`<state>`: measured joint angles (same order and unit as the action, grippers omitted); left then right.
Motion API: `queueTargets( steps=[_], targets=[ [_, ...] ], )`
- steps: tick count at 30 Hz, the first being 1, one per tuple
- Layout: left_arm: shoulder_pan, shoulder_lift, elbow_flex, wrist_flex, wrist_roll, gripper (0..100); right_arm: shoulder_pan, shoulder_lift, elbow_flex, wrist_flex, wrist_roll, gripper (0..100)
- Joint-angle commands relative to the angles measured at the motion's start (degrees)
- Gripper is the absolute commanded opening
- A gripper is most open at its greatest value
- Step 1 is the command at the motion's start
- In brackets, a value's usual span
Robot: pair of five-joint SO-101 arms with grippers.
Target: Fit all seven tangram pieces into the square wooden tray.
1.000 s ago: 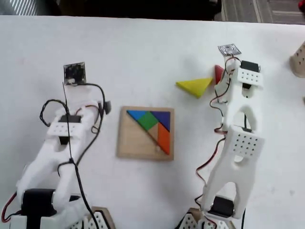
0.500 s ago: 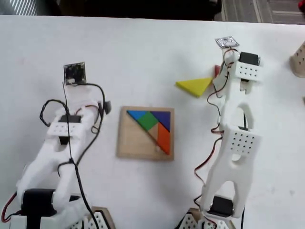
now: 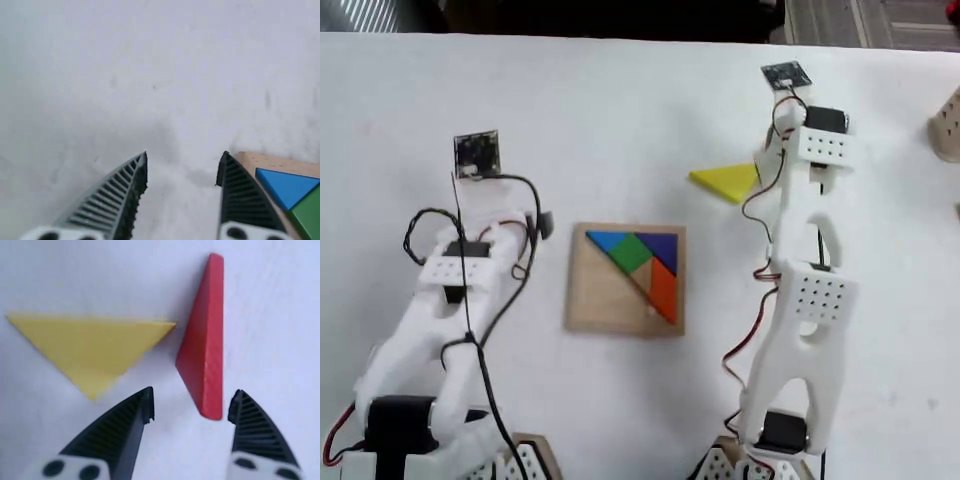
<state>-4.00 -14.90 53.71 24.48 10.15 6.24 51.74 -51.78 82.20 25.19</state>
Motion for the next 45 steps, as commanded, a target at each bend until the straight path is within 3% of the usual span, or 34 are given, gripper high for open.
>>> queueTargets(
  steps=[1, 4, 8, 15, 26, 36, 45],
  targets=[
    [0.75, 0.04, -3.08, -1.85, -0.53, 24, -2.24, -1.19, -2.29, -2.86, -0.53, 23.7],
    [0.75, 0.04, -3.08, -1.85, -0.53, 24, -2.59, -1.19, -2.29, -3.21, -0.7, 23.6],
    [0.75, 0.04, -3.08, -1.85, -0.53, 24, -1.1, -1.19, -2.11, -5.23, -7.38, 23.6],
    [0.75, 0.04, -3.16, -1.85, -0.53, 24, -1.01, 2.42, -4.22, -6.37, -7.74, 23.5],
    [0.75, 0.04, -3.16, -1.85, -0.53, 24, 0.75, 10.95, -19.87, -3.47, -8.09, 1.5],
    [0.75, 0.04, -3.16, -1.85, -0.53, 24, 1.36, 10.77, -26.99, 0.13, -8.26, 2.5],
    [0.75, 0.04, -3.08, -1.85, -0.53, 24, -2.15, 14.46, -27.25, -13.23, -8.35, 2.1]
  ],
)
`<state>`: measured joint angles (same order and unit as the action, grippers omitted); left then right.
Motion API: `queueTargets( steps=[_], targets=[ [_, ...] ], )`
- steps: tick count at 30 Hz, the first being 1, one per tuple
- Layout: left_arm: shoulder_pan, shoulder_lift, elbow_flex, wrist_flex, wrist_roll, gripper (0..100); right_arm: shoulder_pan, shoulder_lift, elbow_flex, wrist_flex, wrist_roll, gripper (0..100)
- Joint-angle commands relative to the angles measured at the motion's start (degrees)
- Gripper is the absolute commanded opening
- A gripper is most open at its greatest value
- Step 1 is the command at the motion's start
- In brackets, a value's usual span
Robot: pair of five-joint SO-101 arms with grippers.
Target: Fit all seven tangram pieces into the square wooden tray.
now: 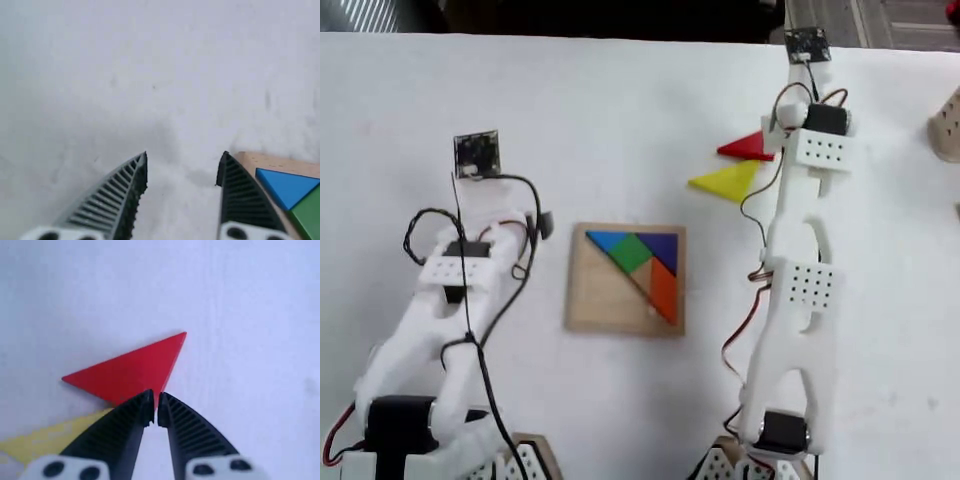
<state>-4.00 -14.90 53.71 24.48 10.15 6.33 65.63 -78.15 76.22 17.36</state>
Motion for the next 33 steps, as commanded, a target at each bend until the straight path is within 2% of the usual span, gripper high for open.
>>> queueTargets(
  steps=[1, 9, 13, 20, 24, 33],
  targets=[
    [0.75, 0.04, -3.08, -1.85, -0.53, 24, -2.42, 1.54, -0.7, -9.36, -0.53, 2.1],
    [0.75, 0.04, -3.08, -1.76, -0.53, 24, -2.15, 10.95, -0.44, -24.84, 0.35, 2.0],
    [0.75, 0.04, -3.08, -1.67, -0.53, 24, -1.71, 14.2, -0.44, -24.57, 7.82, 2.0],
    [0.84, 0.04, -3.08, -1.76, -0.53, 24, -0.66, 15.43, -0.97, -9.36, 20.92, 1.9],
    [0.84, 0.04, -3.08, -1.85, -0.53, 24, -0.66, 15.34, -1.14, 0.04, 25.58, 1.9],
    [0.84, 0.04, -3.08, -1.85, -0.53, 24, 1.54, 15.25, -14.33, 20.97, 26.73, 1.9]
  ],
)
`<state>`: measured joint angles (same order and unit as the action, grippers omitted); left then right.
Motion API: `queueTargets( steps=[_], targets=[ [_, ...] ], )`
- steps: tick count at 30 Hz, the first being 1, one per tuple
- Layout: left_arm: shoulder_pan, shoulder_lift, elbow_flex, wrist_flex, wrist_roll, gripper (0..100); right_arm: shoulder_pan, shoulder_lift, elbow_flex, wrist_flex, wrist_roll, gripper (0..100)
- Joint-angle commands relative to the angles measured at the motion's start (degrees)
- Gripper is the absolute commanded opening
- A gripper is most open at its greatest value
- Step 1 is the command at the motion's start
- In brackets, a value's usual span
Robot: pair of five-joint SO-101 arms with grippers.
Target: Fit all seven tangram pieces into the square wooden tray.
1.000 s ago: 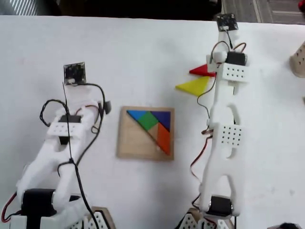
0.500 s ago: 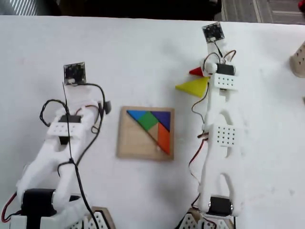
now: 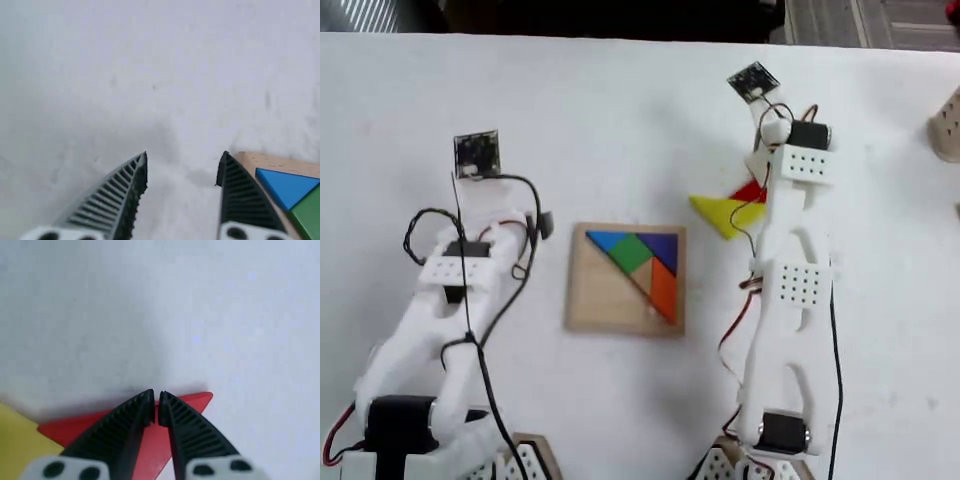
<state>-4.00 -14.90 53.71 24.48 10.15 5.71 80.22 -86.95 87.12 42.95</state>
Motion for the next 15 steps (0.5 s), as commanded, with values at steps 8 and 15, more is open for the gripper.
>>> queueTargets(
  steps=[8, 15],
  targets=[
    [1.36, 0.13, -3.08, -1.85, -0.62, 24, 7.43, -1.1, -7.74, 11.91, -4.4, 1.9],
    [1.45, 0.13, -3.16, -1.93, -0.62, 24, 10.59, -1.27, -7.21, 12.09, -4.04, 1.9]
  ],
)
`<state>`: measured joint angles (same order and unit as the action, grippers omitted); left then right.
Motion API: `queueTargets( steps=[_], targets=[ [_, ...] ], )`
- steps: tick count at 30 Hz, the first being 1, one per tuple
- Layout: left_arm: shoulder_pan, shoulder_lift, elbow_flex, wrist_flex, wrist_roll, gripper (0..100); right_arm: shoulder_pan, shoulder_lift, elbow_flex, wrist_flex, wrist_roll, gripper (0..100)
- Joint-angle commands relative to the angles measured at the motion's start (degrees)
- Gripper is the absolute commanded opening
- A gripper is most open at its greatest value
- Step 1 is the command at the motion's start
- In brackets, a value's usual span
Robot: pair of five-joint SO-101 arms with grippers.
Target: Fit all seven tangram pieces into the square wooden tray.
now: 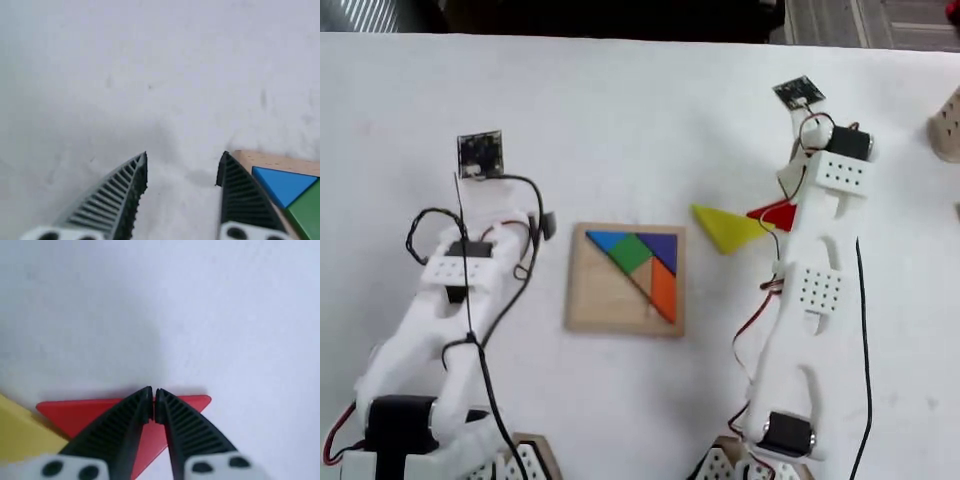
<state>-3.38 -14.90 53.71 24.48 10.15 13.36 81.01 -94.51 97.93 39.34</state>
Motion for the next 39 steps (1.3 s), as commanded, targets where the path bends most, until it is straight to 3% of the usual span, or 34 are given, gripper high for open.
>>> queueTargets(
  steps=[1, 8, 20, 27, 30, 35, 39],
  targets=[
    [0.84, 0.13, -3.16, -1.93, -0.62, 24, 3.38, -2.07, 0.35, 1.27, -0.35, 1.9],
    [0.84, 0.13, -3.25, -1.93, -0.62, 24, 6.02, -4.62, 7.38, 1.36, 4.31, 1.9],
    [0.84, 0.13, -3.16, -1.93, -0.62, 24, 7.25, -36.62, 49.85, -0.57, 12.13, 1.9],
    [0.75, 0.13, -2.99, -1.93, -0.62, 24, 6.9, -38.02, 53.54, -1.54, 29.98, 2.5],
    [0.75, 0.13, -2.99, -1.93, -0.62, 24, 6.9, -35.12, 53.01, -2.95, 31.03, 3.3],
    [0.75, 0.13, -2.99, -1.93, -0.62, 24, 6.9, -34.77, 53.36, -0.13, 31.74, 17.1],
    [0.66, 0.13, -2.99, -1.93, -0.62, 24, 7.78, -37.93, 55.82, 0.48, 32.44, 15.8]
  ],
)
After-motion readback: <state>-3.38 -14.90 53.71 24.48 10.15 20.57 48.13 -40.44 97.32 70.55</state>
